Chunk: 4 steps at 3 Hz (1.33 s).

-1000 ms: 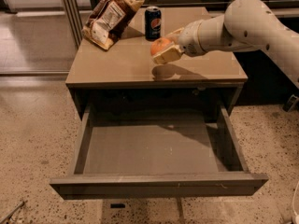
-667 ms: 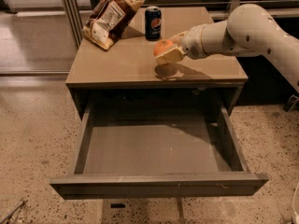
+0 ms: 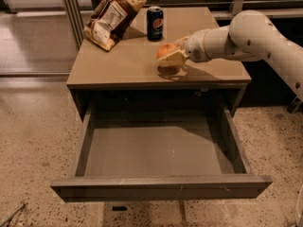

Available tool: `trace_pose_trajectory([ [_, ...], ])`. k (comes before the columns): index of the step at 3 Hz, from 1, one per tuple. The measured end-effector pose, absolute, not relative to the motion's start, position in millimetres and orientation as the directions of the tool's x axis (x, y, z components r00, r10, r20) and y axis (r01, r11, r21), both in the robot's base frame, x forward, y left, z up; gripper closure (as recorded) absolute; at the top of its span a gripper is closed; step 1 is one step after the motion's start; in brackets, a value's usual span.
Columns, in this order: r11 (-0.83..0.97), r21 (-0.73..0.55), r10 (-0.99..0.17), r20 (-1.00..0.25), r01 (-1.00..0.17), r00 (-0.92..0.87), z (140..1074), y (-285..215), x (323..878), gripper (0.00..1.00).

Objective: Pick orange from top drawer and place on counter

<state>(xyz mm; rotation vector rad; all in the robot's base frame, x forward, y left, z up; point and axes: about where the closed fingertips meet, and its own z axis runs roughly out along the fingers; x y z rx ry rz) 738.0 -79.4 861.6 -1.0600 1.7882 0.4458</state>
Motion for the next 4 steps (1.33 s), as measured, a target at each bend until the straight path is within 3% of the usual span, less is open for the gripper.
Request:
trace_pose_trajectory([
  [2,0.552,-0.116,-0.453,-0.873,-0.826,-0.18,841.5,-77.1,741.0,1.0],
  [4,0.552,-0.116,-0.454,-0.873,-0.826,-0.18,841.5,-77.0,741.0,0.59],
])
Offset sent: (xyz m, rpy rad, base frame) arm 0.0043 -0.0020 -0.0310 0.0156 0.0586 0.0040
